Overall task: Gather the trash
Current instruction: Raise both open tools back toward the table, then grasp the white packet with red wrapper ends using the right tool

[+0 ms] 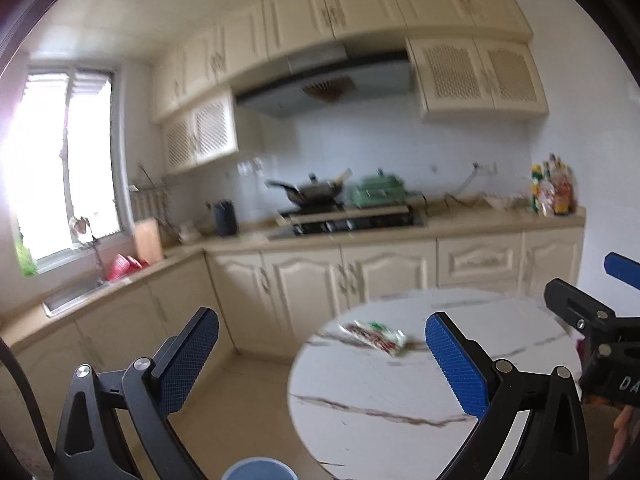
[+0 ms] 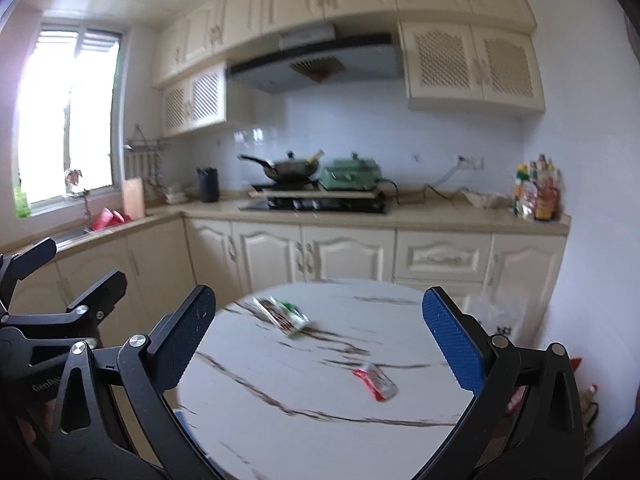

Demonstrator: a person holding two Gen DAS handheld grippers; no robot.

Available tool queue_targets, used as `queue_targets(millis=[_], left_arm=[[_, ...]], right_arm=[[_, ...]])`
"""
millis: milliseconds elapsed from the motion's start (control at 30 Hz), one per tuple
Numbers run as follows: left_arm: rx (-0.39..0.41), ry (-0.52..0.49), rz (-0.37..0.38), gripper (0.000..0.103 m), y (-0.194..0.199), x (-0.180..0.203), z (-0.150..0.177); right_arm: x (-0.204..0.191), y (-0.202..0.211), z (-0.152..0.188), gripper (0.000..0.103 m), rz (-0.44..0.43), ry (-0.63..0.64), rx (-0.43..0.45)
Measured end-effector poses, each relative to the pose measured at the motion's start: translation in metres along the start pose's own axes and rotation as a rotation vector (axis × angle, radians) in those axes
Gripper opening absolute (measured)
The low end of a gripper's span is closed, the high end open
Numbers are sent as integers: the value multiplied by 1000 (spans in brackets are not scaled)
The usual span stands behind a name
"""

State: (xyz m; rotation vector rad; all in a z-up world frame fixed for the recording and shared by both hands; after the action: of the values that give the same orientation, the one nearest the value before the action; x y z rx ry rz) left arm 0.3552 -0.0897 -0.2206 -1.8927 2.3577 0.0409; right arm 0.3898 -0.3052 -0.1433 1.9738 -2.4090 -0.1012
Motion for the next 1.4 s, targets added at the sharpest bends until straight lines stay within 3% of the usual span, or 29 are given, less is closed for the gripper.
queue_targets(millis=[367, 567, 833, 1067, 1133, 1333, 1400], left_arm=[[-292, 86, 76, 102, -132, -25, 9], [-373, 90, 67, 102, -190, -46, 2], [-422, 76, 100, 102, -228, -50, -2], [-429, 66, 116, 102, -230, -46, 3], [-431, 68, 117, 102, -215, -44, 12], [-431, 65, 131, 102, -191, -41, 19], [-431, 63, 136, 102, -182, -40, 20]], right_arm=[[70, -81, 115, 103, 98, -24, -322], [82, -114, 170, 103, 76, -3, -474], [95, -144, 209, 103, 45, 7, -603], [91, -161, 224, 103, 1, 14, -671], [90, -162, 226, 102, -5, 22, -678], [92, -163, 222, 79, -17, 43, -660], [94, -162, 220, 62, -19, 46, -651]])
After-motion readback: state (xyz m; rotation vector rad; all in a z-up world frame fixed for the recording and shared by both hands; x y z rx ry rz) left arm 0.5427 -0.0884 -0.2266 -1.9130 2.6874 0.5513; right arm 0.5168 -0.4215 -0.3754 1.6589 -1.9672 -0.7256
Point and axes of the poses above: each gripper's, at about its wrist camera, not at the fingertips, and y roughly against the way its jaws point, x to its right, z to its underside, the point moved 7 cm from there along -y, roughly the way its jaws point, and after that the axes turned 15 degrees about x, right-handed, at the moved point
